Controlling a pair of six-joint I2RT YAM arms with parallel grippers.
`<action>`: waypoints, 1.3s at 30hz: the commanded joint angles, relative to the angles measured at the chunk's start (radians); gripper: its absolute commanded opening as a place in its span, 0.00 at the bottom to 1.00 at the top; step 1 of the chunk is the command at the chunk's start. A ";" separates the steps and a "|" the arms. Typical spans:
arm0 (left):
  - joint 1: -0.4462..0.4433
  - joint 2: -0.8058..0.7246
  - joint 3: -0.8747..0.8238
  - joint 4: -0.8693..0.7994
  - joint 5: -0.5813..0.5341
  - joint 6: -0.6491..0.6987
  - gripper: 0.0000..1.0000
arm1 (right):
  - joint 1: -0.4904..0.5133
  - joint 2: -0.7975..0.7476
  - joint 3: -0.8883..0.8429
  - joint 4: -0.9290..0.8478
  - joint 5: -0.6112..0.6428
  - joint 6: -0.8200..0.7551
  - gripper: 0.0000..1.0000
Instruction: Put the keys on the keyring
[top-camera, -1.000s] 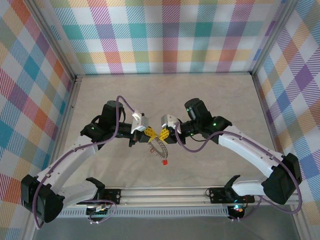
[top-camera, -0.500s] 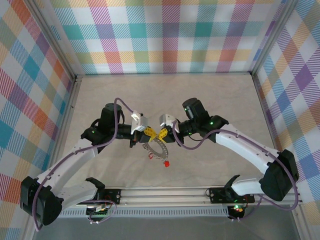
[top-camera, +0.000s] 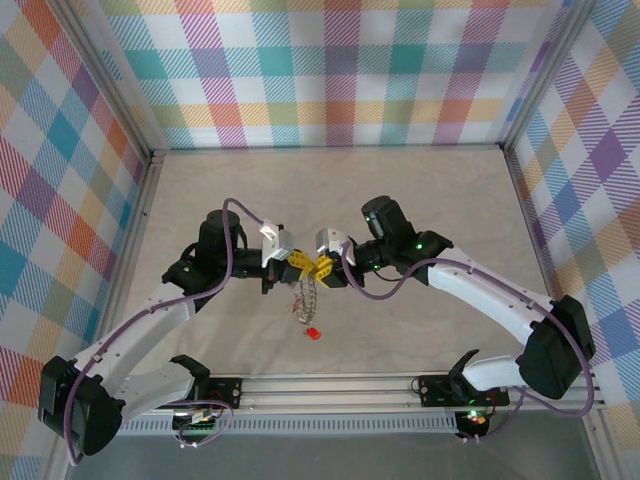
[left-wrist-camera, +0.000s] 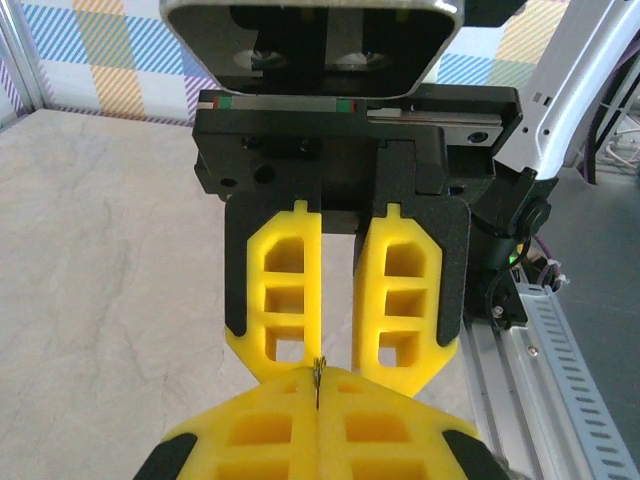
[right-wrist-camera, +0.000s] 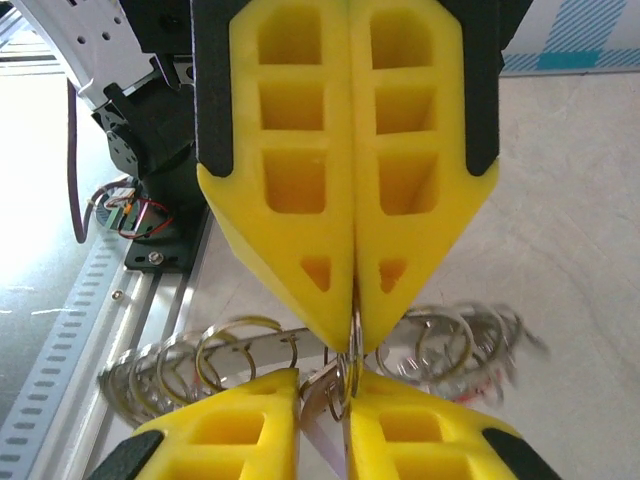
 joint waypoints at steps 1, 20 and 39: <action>-0.010 0.014 0.033 0.025 0.009 0.048 0.00 | 0.023 -0.043 0.020 -0.011 -0.039 -0.037 0.19; -0.010 0.030 0.038 0.030 0.100 0.049 0.00 | 0.023 -0.055 0.000 0.078 -0.052 0.033 0.16; -0.010 -0.005 0.029 0.012 0.090 0.063 0.00 | 0.008 -0.059 -0.029 0.121 -0.070 0.069 0.05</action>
